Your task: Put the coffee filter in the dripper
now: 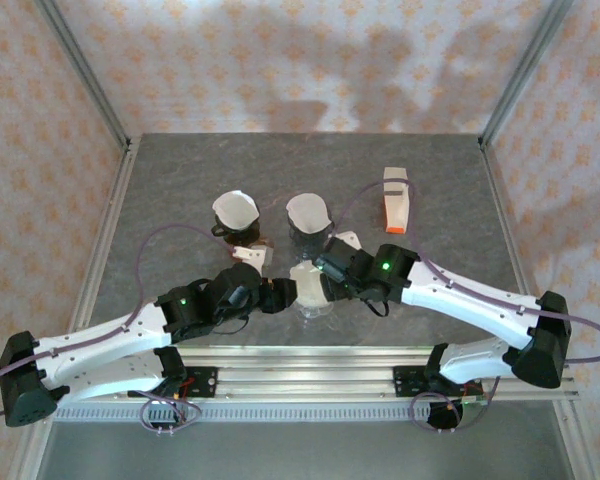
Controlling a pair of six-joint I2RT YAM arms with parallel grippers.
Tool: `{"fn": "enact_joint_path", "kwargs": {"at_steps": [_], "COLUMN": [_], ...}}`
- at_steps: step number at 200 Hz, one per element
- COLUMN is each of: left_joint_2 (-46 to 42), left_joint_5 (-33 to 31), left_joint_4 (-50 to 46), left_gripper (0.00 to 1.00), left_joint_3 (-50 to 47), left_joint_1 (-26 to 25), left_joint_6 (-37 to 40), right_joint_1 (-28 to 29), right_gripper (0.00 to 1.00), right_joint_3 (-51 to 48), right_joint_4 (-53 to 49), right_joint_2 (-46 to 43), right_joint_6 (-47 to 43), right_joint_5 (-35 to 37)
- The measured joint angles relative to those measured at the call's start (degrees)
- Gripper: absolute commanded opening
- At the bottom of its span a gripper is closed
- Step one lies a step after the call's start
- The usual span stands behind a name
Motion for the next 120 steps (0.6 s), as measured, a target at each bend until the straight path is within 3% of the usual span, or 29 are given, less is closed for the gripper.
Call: {"fn": "enact_joint_path", "kwargs": {"at_steps": [71,120], "left_joint_2": [0.44,0.68], "left_joint_5": [0.0,0.0], "left_joint_4": [-0.11,-0.02], "left_gripper": [0.59,0.59], "left_joint_3": [0.0,0.0], "left_joint_1": [0.0,0.0], "left_joint_6": [0.0,0.0], "right_joint_1": [0.0,0.0], "right_gripper": [0.67,0.67], "right_joint_3": [2.71,2.69], "right_joint_4": [0.83,0.39], "right_joint_2": [2.67,-0.61], "right_joint_6": [-1.51,-1.57], "right_joint_5": [-0.24,-0.98]}}
